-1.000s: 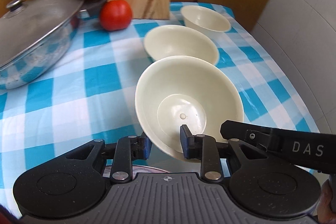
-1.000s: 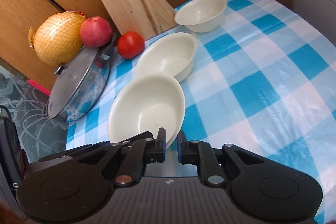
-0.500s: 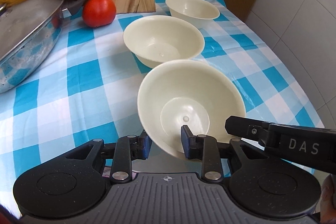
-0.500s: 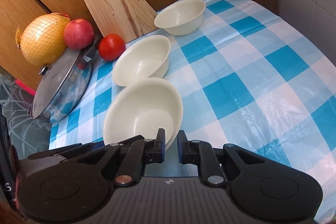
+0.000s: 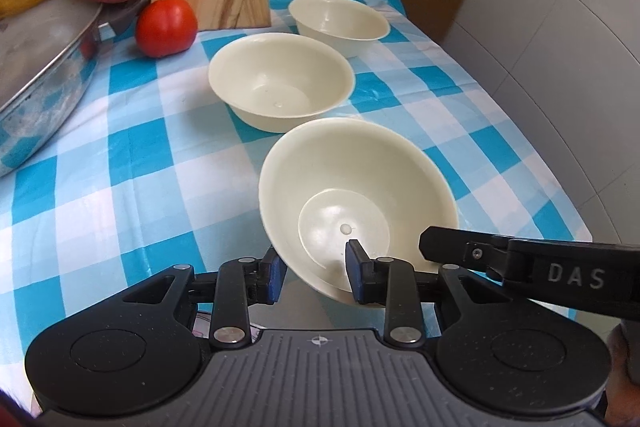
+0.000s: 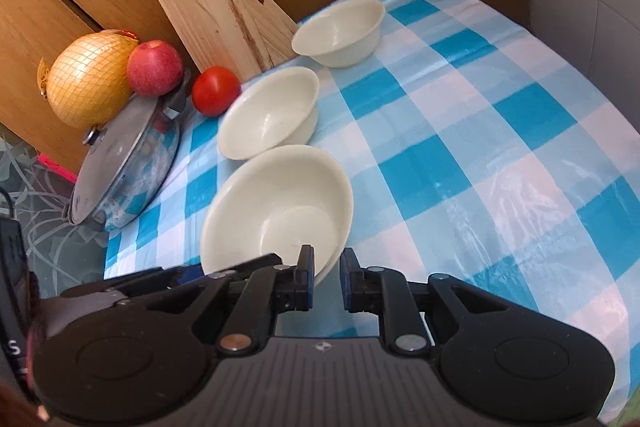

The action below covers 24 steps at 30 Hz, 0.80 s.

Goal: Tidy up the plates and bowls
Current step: 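Lower the cream bowl into the other cream bowl and open the left gripper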

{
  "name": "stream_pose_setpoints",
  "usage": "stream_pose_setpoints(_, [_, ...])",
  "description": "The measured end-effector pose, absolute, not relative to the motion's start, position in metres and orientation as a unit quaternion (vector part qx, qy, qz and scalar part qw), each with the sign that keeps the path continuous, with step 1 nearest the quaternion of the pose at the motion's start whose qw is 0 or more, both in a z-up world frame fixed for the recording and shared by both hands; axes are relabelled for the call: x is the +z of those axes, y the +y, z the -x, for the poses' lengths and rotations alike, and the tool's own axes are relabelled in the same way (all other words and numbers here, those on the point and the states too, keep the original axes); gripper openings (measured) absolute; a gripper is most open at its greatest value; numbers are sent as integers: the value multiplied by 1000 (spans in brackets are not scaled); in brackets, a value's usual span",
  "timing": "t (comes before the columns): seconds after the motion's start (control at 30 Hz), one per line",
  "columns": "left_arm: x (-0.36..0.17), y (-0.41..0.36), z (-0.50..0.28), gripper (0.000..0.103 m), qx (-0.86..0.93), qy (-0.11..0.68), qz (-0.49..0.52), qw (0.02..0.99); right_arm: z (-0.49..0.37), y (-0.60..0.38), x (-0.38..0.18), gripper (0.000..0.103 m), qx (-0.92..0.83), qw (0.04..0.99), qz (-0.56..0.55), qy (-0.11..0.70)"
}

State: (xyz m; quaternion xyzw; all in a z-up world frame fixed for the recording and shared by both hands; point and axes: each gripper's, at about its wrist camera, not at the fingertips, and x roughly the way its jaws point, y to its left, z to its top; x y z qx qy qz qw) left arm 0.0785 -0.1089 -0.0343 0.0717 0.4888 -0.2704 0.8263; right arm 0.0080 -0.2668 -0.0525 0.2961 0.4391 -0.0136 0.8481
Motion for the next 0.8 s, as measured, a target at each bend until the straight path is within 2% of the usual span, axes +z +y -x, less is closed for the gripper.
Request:
stream_pose_setpoints(0.13, [-34, -113, -74, 43, -262, 473, -99, 835, -6, -272, -59, 16, -22, 845, -296, 444])
stream_pose_setpoints(0.27, [-28, -112, -71, 62, -249, 446, -121, 851, -3, -276, -51, 18, -30, 857, -287, 427])
stream_pose_setpoints(0.3, [-26, -112, -70, 64, -247, 438, -124, 855, -3, -277, -49, 19, -31, 859, -285, 424])
stream_pose_setpoints(0.8, [-16, -108, -80, 72, -215, 402, -142, 878, -19, -282, -44, 22, -48, 868, -281, 407])
